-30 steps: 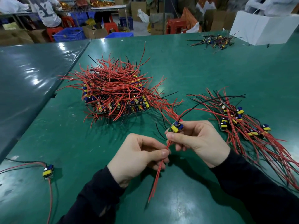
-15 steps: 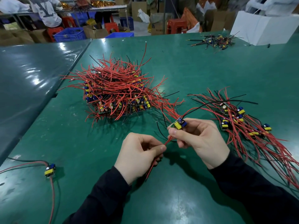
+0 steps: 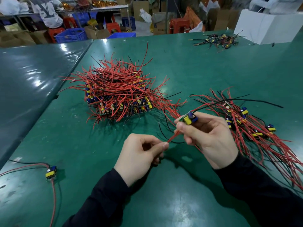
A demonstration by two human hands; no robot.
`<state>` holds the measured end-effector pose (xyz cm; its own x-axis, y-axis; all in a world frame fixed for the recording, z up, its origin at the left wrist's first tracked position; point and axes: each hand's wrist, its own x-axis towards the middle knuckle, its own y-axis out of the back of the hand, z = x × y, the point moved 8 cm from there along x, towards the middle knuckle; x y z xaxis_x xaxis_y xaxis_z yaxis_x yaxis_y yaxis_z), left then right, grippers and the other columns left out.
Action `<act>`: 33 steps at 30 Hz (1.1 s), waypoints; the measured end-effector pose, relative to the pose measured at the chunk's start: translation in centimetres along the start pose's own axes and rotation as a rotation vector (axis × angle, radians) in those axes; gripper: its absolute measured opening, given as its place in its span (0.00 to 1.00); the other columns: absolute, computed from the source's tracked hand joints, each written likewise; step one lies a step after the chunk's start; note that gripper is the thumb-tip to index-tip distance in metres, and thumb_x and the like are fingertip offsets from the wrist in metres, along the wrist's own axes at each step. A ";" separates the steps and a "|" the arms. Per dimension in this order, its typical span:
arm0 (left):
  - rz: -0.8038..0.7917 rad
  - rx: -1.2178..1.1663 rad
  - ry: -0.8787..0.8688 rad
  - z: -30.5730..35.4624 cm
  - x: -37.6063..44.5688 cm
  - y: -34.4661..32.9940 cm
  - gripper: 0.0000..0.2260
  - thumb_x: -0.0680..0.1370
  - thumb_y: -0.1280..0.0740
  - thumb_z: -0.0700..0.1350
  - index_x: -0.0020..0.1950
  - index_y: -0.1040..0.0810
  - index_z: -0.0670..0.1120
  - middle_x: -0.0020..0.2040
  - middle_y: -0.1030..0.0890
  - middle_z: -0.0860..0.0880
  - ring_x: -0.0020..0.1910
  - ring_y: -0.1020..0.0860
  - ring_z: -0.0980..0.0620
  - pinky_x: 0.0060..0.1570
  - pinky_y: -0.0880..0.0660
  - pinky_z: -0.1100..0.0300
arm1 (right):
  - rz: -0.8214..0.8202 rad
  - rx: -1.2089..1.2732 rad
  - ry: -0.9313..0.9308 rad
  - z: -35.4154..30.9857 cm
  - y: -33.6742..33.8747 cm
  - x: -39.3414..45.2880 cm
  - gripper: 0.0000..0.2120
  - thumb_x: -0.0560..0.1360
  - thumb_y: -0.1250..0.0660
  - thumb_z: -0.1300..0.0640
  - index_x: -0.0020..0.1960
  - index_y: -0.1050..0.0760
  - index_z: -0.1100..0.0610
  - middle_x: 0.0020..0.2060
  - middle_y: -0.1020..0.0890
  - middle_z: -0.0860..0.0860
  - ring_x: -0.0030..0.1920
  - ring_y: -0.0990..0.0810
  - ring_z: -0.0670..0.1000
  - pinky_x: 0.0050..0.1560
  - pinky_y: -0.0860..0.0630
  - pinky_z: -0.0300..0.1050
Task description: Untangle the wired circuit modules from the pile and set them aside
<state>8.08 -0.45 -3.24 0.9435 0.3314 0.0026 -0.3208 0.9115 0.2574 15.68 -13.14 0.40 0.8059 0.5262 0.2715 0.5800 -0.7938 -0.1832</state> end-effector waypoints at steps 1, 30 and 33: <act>-0.022 -0.020 0.003 0.0 0.0 0.1 0.07 0.74 0.30 0.36 0.35 0.19 0.41 0.26 0.22 0.50 0.25 0.25 0.54 0.28 0.25 0.63 | 0.051 0.028 -0.004 -0.1 0.6 0.2 0.03 0.63 0.24 0.60 0.36 0.17 0.55 0.30 0.17 0.52 0.22 0.29 0.45 0.25 0.32 0.33; 0.035 0.002 -0.010 0.1 0.0 0.6 0.32 0.66 0.39 0.74 0.36 0.19 0.45 0.35 0.17 0.47 0.35 0.20 0.53 0.31 0.24 0.58 | 0.023 0.119 -0.359 2.4 1.3 0.6 0.08 0.62 0.30 0.53 0.35 0.16 0.56 0.27 0.21 0.50 0.27 0.23 0.44 0.31 0.25 0.33; 0.016 -0.199 0.022 0.4 0.3 0.7 0.25 0.69 0.38 0.68 0.48 0.17 0.49 0.48 0.15 0.52 0.52 0.19 0.56 0.49 0.22 0.53 | -0.244 -0.022 -0.438 3.0 -1.3 -0.9 0.06 0.63 0.30 0.57 0.34 0.18 0.60 0.26 0.21 0.51 0.25 0.24 0.44 0.29 0.27 0.33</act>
<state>8.15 0.17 -2.71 0.9369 0.3493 -0.0168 -0.3477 0.9356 0.0611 14.54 -11.61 -2.48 0.6238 0.7725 -0.1190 0.7592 -0.6351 -0.1425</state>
